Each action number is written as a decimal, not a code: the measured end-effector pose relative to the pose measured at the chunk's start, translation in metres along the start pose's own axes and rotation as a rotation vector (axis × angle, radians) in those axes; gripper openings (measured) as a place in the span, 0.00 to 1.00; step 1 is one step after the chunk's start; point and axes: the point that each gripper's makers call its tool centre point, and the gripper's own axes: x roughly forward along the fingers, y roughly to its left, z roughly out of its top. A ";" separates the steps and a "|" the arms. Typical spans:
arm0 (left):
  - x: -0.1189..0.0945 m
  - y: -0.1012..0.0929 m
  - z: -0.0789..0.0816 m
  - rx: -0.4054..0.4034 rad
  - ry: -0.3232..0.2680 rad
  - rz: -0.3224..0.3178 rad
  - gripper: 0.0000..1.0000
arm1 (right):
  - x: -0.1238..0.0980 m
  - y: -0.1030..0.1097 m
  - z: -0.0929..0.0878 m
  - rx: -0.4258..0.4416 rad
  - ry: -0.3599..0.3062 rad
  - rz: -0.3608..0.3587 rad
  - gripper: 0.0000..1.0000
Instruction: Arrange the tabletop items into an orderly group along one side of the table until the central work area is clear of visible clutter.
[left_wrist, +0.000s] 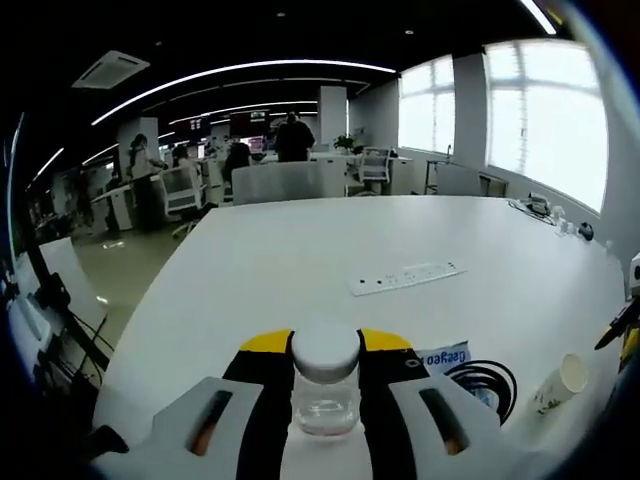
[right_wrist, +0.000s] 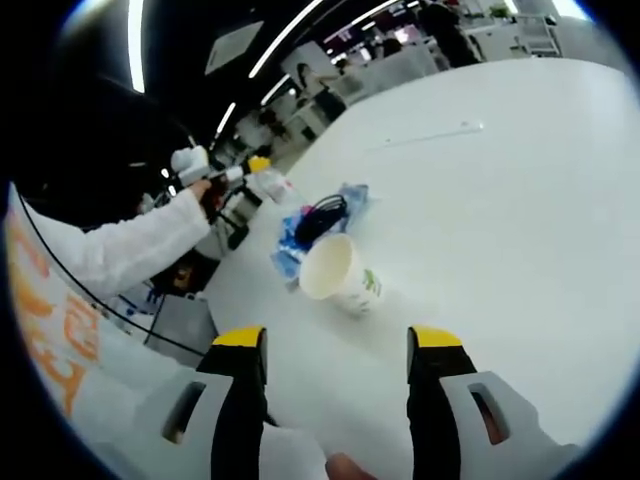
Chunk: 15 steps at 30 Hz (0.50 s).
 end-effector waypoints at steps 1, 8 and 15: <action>0.001 0.000 0.000 0.010 0.001 0.003 0.23 | 0.000 -0.001 0.000 0.000 -0.001 -0.005 0.56; 0.004 0.006 0.000 -0.063 0.003 0.030 0.25 | -0.001 -0.003 0.001 0.001 -0.010 -0.007 0.56; -0.005 0.007 0.015 -0.118 -0.053 0.070 0.57 | -0.002 -0.003 0.000 0.002 -0.013 -0.006 0.56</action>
